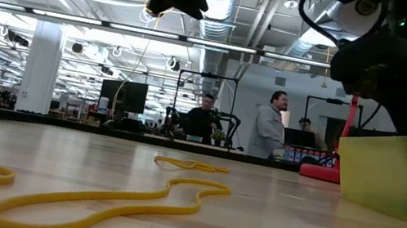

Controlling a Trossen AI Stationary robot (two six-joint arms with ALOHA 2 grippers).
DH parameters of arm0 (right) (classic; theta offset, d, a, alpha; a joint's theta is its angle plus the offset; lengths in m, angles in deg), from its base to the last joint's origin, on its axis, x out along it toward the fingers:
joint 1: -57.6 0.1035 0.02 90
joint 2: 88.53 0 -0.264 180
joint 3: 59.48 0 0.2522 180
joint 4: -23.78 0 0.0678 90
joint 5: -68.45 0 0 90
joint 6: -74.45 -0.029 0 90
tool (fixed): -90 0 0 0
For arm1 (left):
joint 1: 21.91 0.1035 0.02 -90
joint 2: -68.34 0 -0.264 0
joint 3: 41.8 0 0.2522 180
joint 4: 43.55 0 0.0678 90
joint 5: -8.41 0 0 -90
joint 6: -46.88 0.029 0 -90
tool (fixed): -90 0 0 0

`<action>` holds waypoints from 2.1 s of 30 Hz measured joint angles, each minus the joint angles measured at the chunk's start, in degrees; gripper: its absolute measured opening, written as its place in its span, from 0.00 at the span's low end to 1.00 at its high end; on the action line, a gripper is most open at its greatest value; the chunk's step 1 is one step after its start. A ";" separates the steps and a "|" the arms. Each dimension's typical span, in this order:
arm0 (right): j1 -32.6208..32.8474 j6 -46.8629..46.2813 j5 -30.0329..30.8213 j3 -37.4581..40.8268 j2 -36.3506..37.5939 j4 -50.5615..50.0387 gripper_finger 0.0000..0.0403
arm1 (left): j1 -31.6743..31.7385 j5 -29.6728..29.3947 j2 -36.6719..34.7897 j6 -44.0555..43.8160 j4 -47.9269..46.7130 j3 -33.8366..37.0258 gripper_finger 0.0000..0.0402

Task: Pick and place items into bin
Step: Put the yellow rubber band into the yellow bin

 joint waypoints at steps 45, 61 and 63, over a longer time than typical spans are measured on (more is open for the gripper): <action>-12.28 22.41 23.33 -5.57 15.26 21.46 0.37 | -8.60 7.66 20.58 8.97 31.82 20.69 0.25; -13.41 30.86 38.20 -5.55 15.78 42.21 0.35 | -9.25 6.12 29.92 16.09 33.57 16.02 0.25; -13.44 33.26 38.15 -5.55 15.78 44.63 0.35 | -9.22 5.96 30.03 17.20 33.03 16.09 0.25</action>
